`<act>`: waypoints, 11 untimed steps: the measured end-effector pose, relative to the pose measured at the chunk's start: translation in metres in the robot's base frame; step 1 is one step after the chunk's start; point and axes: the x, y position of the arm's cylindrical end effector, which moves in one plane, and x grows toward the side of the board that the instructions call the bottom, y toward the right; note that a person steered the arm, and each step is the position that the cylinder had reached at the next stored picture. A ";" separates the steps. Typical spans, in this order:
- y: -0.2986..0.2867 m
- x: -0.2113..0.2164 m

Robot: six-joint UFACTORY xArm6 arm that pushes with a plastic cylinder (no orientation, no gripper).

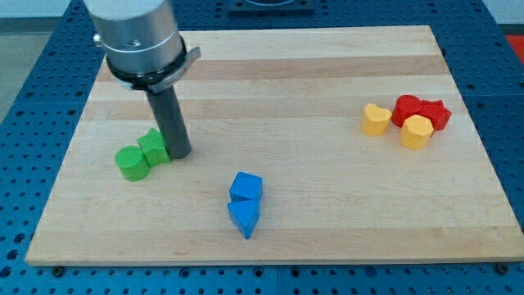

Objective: Place the green circle to the top of the board

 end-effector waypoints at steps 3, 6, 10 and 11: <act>-0.059 0.083; -0.085 -0.042; -0.019 -0.108; -0.015 -0.146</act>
